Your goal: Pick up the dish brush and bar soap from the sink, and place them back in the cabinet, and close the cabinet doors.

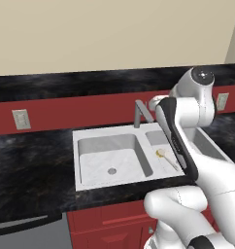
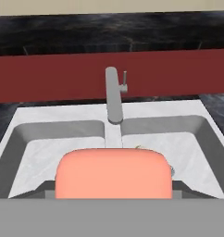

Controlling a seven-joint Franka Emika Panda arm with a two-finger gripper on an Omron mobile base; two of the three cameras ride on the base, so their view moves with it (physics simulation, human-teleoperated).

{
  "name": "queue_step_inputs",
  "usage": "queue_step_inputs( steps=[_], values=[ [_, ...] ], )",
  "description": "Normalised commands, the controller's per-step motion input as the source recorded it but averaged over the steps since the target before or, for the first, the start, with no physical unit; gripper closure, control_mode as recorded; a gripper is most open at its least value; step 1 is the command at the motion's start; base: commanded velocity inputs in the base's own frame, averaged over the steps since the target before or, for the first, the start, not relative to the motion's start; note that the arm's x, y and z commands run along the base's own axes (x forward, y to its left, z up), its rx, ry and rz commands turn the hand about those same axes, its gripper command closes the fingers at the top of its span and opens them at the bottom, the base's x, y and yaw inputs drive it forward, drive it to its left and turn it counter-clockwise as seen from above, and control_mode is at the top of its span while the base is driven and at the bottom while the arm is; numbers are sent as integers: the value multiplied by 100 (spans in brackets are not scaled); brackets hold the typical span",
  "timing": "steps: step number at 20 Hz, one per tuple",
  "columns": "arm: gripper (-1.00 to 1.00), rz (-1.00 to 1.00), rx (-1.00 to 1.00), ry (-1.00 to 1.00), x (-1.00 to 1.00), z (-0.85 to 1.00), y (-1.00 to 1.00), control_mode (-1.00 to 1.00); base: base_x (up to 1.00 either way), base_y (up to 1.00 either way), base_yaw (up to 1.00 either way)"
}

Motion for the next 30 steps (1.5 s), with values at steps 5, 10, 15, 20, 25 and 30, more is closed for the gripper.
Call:
queue_step_inputs(
  steps=[5,10,15,20,25,30],
  values=[
    [100,0,0,0,0,0,0,100,-35,0,0],
    [100,0,0,0,0,0,0,100,-41,-1,0],
    [100,0,0,0,0,0,0,100,-35,-8,-17],
    [100,0,0,0,0,0,0,100,-13,-7,-47],
    [100,0,0,0,0,0,0,100,-1,-7,-52],
    [100,0,0,0,0,0,0,100,-3,-16,-54]
  ],
)
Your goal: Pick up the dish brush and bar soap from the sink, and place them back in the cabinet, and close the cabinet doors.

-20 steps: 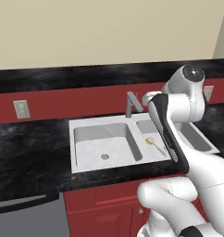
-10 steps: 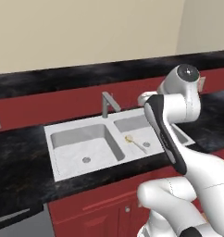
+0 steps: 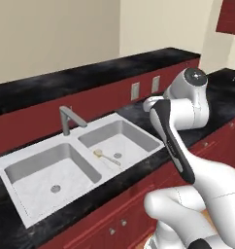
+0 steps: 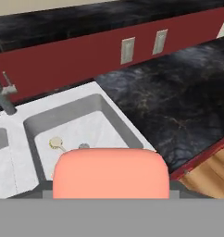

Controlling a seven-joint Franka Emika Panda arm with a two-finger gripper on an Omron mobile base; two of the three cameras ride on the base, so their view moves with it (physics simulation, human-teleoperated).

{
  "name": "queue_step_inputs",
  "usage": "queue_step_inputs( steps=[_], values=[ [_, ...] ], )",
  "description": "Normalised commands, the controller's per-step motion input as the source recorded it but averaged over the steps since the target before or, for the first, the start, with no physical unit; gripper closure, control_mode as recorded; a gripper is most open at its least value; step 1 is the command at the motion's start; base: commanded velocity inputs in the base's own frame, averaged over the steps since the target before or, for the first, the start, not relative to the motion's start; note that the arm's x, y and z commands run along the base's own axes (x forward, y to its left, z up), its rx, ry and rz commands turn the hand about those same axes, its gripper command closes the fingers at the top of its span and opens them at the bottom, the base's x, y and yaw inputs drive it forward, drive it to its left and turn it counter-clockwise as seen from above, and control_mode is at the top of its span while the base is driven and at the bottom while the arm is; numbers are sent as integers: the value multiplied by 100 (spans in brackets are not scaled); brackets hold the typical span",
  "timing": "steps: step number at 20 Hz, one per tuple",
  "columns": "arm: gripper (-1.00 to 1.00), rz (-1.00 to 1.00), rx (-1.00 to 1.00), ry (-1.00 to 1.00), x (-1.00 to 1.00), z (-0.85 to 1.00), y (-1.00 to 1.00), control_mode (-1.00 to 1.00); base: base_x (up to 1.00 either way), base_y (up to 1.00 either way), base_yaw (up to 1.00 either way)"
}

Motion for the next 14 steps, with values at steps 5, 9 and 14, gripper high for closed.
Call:
queue_step_inputs(
  steps=[5,9,14],
  values=[
    [100,0,0,0,0,0,0,100,0,-15,-52],
    [100,0,0,0,0,0,0,100,0,-18,-51],
    [100,0,0,0,0,0,0,100,0,-20,-50]
  ],
)
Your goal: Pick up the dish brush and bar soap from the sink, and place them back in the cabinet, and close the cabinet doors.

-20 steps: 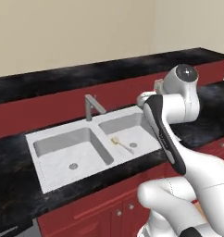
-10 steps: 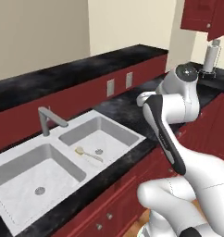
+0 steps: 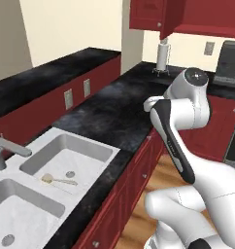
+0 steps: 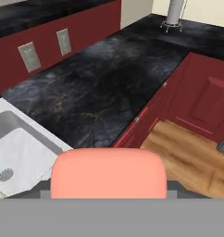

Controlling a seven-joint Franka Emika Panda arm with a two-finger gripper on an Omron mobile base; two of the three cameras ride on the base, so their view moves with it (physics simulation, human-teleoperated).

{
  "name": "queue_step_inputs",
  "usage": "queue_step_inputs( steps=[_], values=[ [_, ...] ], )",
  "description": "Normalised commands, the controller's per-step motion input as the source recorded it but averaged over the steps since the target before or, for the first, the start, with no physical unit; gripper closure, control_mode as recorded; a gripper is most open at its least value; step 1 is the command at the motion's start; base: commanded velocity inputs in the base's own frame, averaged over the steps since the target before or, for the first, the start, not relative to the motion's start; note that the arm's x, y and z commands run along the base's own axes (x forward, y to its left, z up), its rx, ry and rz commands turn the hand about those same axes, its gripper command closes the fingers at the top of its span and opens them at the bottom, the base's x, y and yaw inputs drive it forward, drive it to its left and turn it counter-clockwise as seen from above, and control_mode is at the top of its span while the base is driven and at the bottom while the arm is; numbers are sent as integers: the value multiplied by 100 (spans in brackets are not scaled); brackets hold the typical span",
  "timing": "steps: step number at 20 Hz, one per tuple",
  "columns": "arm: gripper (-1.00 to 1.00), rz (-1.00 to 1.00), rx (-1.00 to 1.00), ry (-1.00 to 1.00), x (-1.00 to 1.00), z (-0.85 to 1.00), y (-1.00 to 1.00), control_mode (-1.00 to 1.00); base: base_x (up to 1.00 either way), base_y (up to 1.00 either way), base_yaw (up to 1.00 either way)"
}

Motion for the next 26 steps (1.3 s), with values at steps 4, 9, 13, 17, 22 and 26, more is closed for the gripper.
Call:
queue_step_inputs(
  steps=[4,9,13,17,22,26],
  values=[
    [100,0,0,0,0,0,0,100,6,-14,-49],
    [100,0,0,0,0,0,0,100,28,-4,-40],
    [100,0,0,0,0,0,0,100,44,0,-32],
    [100,0,0,0,0,0,0,100,54,0,-30],
    [100,0,0,0,0,0,0,100,71,0,-22],
    [100,0,0,0,0,0,0,100,73,0,-22]
  ],
)
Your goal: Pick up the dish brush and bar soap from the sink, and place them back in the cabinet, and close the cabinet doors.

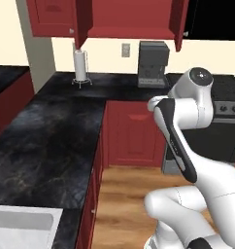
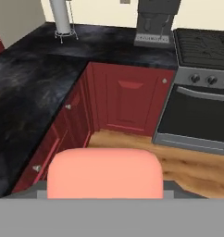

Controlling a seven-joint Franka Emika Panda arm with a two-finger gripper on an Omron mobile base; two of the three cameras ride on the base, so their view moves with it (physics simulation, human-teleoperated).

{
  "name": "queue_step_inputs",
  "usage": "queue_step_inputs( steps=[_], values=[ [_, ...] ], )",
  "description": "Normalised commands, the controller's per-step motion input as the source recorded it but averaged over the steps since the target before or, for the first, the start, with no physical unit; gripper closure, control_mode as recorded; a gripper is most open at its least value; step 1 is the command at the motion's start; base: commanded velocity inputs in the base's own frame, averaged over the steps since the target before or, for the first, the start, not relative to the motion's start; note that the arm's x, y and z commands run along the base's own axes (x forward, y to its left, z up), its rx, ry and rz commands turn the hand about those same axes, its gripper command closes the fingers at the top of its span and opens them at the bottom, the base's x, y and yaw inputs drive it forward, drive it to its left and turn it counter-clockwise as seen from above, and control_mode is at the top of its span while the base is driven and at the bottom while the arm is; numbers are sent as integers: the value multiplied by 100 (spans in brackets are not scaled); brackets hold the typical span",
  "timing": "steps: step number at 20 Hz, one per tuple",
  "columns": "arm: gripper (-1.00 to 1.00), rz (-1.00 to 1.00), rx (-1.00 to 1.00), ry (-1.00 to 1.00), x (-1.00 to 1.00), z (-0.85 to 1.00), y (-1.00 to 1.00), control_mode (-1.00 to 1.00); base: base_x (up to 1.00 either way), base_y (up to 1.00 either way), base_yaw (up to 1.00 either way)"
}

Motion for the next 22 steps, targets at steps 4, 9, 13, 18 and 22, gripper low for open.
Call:
queue_step_inputs(
  steps=[4,9,13,18,22],
  values=[
    [100,0,0,0,0,0,0,100,74,0,-19],
    [100,0,0,0,0,0,0,100,70,0,-16],
    [100,0,0,0,0,0,0,100,71,1,-14],
    [100,0,0,0,0,0,0,100,69,2,-11],
    [100,0,0,0,0,0,0,100,69,5,-7]
  ],
)
